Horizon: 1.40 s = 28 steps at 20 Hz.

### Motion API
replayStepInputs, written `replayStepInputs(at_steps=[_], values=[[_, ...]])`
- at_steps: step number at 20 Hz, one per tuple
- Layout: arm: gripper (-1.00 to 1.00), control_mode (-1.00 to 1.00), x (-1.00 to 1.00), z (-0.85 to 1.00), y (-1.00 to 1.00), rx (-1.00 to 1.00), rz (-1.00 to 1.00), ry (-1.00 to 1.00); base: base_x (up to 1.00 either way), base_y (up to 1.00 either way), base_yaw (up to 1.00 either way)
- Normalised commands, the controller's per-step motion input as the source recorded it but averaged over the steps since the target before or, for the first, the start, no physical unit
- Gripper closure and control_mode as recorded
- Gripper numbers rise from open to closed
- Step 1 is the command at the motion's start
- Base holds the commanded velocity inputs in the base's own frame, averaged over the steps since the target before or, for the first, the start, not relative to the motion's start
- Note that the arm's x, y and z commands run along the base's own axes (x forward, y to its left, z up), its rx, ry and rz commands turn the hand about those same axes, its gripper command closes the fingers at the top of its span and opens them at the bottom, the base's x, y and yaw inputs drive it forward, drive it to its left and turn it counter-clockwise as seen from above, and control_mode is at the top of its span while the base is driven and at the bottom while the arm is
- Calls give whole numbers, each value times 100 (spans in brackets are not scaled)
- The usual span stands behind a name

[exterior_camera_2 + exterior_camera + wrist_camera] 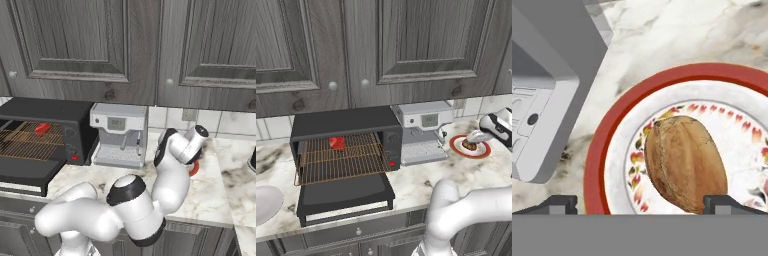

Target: Open the toaster oven door. Place the bread on the top rack in the toaster oven and place the steak on the bottom rack.

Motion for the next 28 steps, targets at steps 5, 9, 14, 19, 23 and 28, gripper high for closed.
replayStepInputs(at_steps=[5, 9, 14, 19, 23, 28], values=[[-100, -100, 14, -18, -3, 0, 1, 3, 0, 0, 0], [-100, -100, 18, -13, -9, 0, 0, 3, 0, 0, 0], [-100, -100, 19, -14, -12, 0, 0, 1, 0, 0, 0], [-100, -100, 1, -29, -2, 0, 0, 0, 0, 0, 0], [-100, -100, 0, -28, 0, -1, 2, -4, 0, 0, 0], [-100, -100, 0, -19, 0, -2, 5, -5, 0, 0, 0]])
